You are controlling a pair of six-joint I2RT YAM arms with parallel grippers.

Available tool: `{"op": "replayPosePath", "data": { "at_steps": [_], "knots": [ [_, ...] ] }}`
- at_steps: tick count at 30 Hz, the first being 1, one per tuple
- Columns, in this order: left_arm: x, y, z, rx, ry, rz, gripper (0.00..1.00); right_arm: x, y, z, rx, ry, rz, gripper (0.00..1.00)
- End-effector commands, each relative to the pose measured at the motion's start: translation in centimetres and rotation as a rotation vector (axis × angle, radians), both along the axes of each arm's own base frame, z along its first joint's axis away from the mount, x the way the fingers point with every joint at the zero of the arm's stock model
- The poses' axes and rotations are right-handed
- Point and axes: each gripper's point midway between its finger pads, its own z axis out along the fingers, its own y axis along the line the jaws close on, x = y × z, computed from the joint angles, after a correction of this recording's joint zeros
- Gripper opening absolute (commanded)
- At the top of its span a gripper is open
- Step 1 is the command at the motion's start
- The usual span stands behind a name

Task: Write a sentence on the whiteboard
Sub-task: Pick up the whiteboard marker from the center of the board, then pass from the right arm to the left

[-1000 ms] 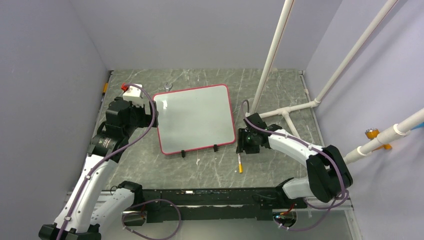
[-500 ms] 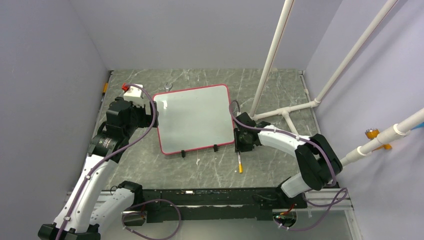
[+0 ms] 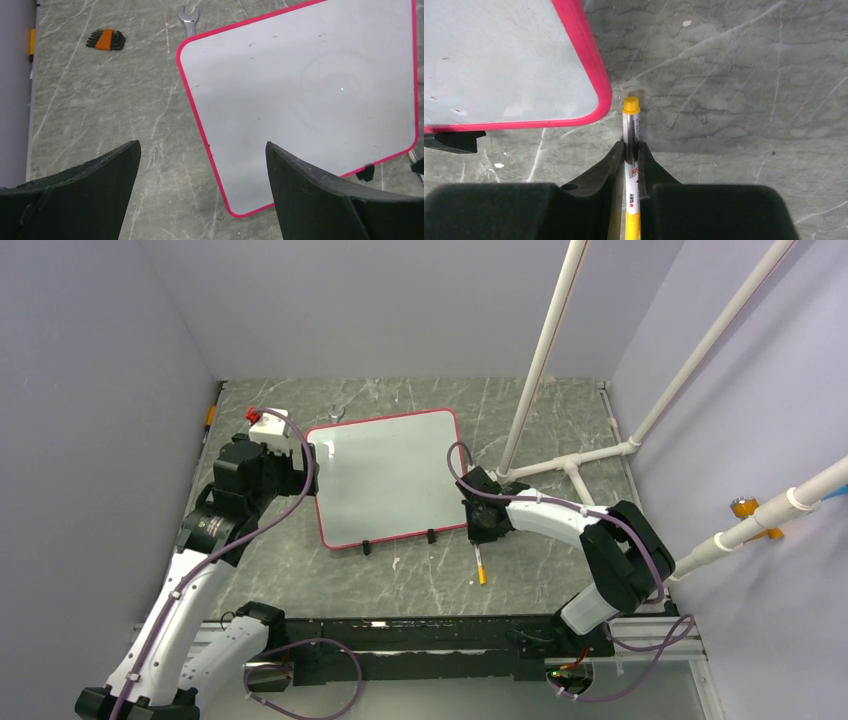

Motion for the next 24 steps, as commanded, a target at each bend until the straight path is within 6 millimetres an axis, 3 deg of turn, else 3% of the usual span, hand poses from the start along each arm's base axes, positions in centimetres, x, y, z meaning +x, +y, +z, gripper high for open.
{"op": "replayPosePath", "data": {
  "at_steps": [1,12,15,24],
  "knots": [
    [-0.1,-1.2,1.8,-0.011,-0.057,-0.072,0.99,-0.1,-0.9,0.9,-0.028,-0.024,-0.041,0.0],
    [0.0,-4.8,1.2,-0.094,-0.071,-0.244,0.99,0.4,-1.4,8.6,0.1,-0.214,-0.113,0.0],
    [-0.3,-5.7,1.6,-0.126,-0.078,-0.287,0.99,1.0,-0.4,11.5,0.197,-0.275,-0.136,0.0],
    [-0.9,-6.1,4.1,-0.206,-0.2,-0.291,0.99,2.4,4.5,21.7,0.588,-0.412,-0.155,0.0]
  ]
}}
